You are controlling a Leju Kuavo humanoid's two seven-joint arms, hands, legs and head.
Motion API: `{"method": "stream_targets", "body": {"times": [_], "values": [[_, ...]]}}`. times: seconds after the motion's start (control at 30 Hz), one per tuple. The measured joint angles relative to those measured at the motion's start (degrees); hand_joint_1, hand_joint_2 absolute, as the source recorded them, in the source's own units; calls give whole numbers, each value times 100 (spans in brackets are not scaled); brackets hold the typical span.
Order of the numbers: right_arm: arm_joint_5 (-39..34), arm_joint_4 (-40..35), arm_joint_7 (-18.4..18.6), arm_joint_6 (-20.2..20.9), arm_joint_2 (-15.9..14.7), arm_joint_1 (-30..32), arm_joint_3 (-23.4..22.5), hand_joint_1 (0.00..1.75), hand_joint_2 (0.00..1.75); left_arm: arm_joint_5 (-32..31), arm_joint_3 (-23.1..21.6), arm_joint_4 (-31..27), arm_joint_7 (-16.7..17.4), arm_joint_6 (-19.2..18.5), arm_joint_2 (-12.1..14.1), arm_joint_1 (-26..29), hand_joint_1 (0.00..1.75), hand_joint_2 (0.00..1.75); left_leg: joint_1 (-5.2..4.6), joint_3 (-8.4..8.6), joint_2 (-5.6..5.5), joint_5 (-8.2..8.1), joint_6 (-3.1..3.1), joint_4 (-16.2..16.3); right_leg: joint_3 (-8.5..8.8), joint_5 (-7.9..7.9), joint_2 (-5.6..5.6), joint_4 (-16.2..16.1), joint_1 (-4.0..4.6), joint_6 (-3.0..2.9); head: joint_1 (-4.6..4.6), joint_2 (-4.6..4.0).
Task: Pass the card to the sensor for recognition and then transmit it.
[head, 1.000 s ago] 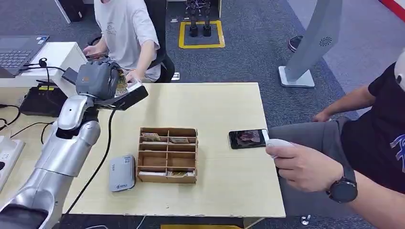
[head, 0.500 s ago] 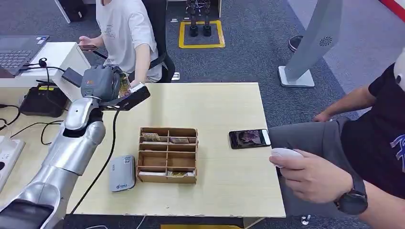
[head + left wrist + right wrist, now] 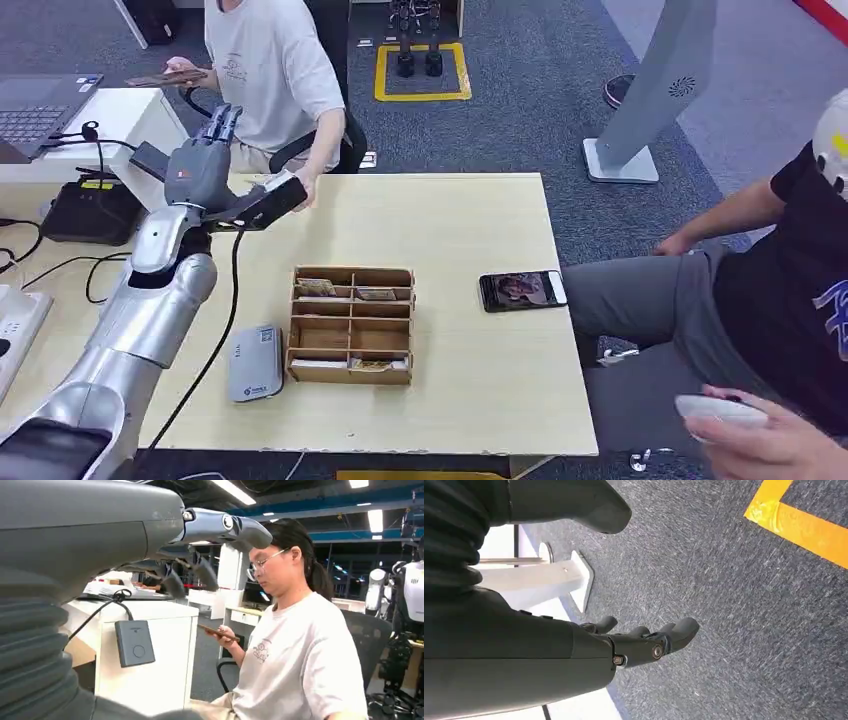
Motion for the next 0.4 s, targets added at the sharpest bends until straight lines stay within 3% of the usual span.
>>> {"method": "stream_targets", "body": {"times": [0.4], "values": [[7,0,9,-2,7,3,-9,0,175,153,188,15,-63,218,88,86,0,175,1,-1,1,0,0,0,-2,0,1,1,0,0,-2,-2]]}}
